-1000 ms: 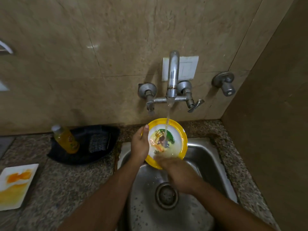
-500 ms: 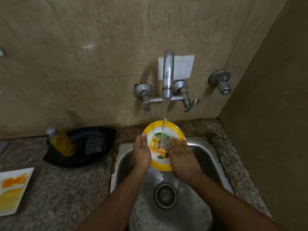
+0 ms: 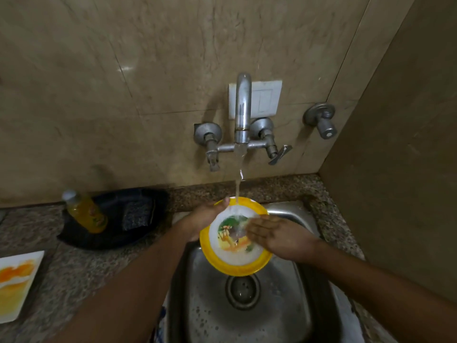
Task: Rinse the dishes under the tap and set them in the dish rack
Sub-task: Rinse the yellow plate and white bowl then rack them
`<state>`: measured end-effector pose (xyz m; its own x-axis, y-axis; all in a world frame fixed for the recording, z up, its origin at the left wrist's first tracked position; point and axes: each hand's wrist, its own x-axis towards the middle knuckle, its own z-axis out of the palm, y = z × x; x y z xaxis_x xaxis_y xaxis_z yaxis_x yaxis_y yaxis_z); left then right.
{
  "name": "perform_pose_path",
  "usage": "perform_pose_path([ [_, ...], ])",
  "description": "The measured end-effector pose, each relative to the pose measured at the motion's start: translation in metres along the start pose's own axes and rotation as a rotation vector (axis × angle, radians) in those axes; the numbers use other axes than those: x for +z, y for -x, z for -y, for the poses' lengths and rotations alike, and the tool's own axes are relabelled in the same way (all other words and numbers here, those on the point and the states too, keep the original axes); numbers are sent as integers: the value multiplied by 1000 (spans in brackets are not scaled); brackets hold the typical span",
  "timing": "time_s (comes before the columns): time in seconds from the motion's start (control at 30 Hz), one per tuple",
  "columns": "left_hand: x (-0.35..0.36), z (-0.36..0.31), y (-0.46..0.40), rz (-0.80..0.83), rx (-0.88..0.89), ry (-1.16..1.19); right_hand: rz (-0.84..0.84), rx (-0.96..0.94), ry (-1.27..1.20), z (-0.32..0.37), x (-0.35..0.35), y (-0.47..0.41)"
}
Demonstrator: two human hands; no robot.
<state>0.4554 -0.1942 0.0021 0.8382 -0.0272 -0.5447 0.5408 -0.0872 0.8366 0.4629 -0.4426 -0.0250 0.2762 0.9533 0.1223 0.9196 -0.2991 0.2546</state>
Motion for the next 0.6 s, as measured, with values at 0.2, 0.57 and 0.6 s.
perform_pose_path([
  [0.2,30,21,-7,-408,177,-28,314,360,-183,23,2,-17],
  [0.57,36,20,6,-509,302,148,130,405,-430,58,-6,-36],
  [0.6,39,15,6,-510,325,117,110,455,-446,60,-7,-45],
])
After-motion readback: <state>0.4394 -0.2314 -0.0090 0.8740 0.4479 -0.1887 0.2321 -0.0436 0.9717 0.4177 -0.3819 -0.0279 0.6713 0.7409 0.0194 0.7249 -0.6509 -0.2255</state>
